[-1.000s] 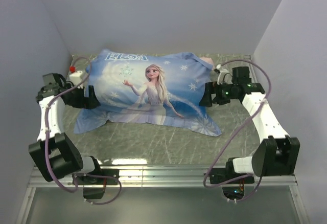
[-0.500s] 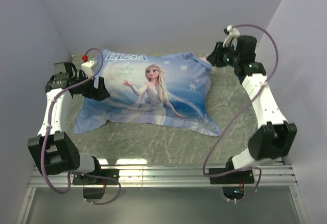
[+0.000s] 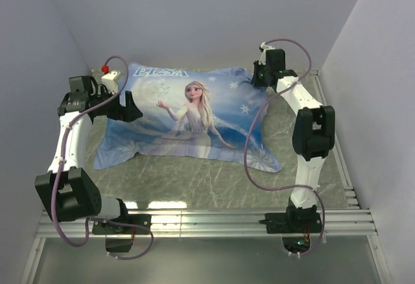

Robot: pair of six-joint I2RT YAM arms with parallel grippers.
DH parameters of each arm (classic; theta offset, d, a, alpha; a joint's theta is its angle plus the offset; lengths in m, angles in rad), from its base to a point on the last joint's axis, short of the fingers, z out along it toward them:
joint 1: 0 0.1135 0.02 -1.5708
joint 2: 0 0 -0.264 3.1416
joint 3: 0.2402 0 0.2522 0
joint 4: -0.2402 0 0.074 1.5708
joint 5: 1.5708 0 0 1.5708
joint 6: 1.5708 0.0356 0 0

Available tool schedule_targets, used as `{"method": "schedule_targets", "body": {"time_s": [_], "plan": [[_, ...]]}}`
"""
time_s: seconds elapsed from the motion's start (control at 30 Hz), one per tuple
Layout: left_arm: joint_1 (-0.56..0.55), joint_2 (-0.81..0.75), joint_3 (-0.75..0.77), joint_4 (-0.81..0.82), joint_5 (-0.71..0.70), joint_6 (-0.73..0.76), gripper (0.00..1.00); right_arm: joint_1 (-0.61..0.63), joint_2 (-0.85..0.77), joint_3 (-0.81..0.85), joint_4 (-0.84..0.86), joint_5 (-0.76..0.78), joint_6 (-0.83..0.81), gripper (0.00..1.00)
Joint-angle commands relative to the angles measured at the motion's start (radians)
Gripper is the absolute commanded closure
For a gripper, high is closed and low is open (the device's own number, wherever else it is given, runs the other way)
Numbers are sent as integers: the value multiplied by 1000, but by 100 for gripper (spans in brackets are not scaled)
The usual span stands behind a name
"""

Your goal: Put the pillow into the pillowcase

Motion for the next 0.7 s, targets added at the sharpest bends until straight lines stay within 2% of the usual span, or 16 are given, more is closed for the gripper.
{"method": "schedule_targets", "body": {"time_s": [0.0,0.03,0.13,0.23,0.33,0.4,0.43,0.47,0.5,0.57,0.6,0.67], "plan": [[-2,24,-3,25,33,-45,5,3,57,112,121,364,-76,79],[-3,32,-2,20,39,-45,6,0,84,166,150,497,-95,78],[-2,46,-15,24,31,-35,5,-37,199,321,294,672,-213,68],[-2,49,-25,34,13,-22,5,-64,224,372,428,678,-331,60],[-2,45,-20,17,39,-7,3,-84,200,454,349,589,-325,47],[-3,20,-25,-11,79,45,2,-89,111,426,238,469,-292,32],[-6,3,-37,-20,98,60,1,-87,71,378,189,410,-293,26],[-14,-17,-52,-15,93,83,1,-83,-14,350,85,333,-295,15],[-41,-52,-92,-17,82,96,1,-78,-59,319,28,285,-290,10],[-77,-87,-136,-2,27,102,1,-66,-216,192,-105,173,-291,5],[-106,-121,-179,9,21,97,1,-66,-275,129,-135,41,-291,3],[-132,-173,-233,64,-9,45,1,-61,-447,-70,-211,-63,-305,0]]}}
